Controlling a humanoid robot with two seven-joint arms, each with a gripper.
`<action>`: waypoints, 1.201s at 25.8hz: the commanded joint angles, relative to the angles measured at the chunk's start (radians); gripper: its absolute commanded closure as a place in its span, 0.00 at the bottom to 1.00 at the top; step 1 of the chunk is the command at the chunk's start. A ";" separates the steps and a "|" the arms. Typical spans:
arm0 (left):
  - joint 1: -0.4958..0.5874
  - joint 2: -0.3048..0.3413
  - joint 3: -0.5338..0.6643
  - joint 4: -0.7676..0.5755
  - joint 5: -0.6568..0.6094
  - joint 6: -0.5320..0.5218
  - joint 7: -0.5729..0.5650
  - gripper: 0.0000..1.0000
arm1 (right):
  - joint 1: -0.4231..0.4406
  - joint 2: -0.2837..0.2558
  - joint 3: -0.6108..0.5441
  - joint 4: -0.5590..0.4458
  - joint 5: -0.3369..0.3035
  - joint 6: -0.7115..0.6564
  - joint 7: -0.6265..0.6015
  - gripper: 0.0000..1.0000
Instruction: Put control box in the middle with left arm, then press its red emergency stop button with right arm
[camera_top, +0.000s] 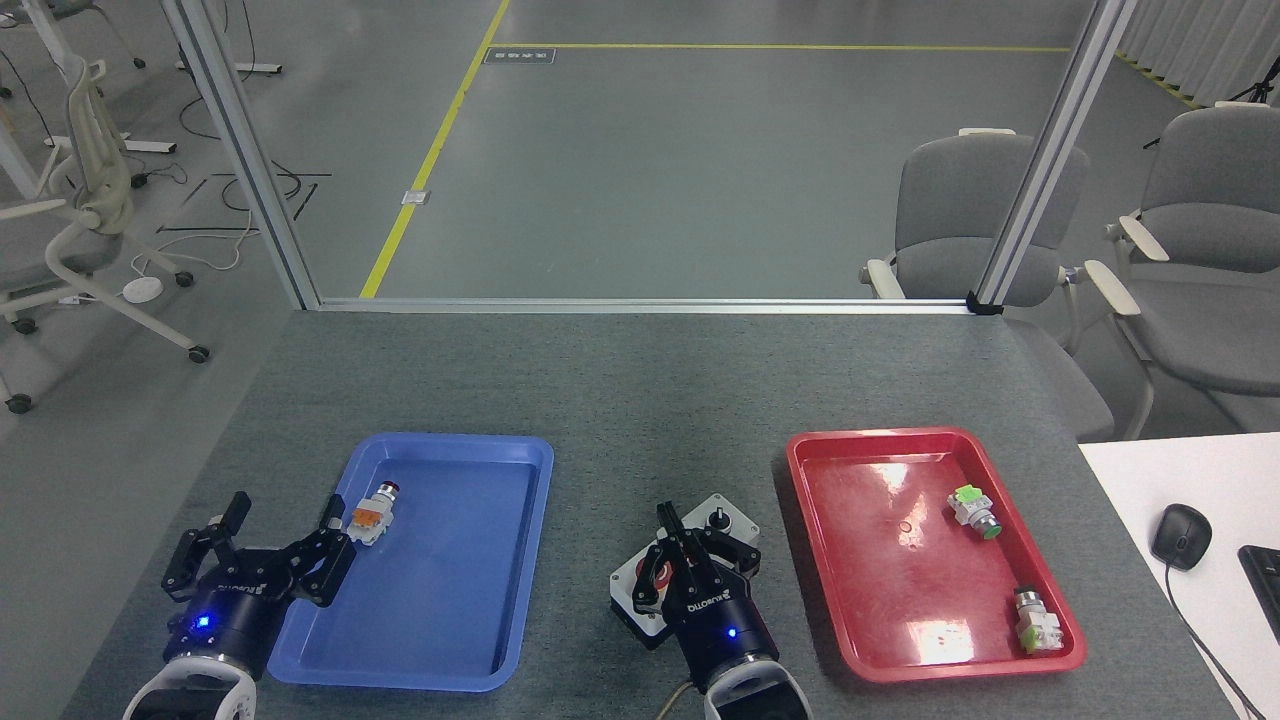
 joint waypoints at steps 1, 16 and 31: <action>0.000 -0.002 0.000 0.001 0.000 0.002 0.001 0.01 | 0.013 -0.010 -0.032 -0.014 -0.003 0.050 -0.052 0.18; 0.004 -0.012 0.000 0.010 0.001 0.012 0.011 0.01 | 0.165 -0.126 -0.352 -0.088 -0.175 0.010 -0.122 0.02; -0.012 -0.058 0.002 0.070 0.001 0.020 0.011 0.01 | 0.181 -0.150 -0.365 -0.111 -0.206 0.003 -0.127 0.01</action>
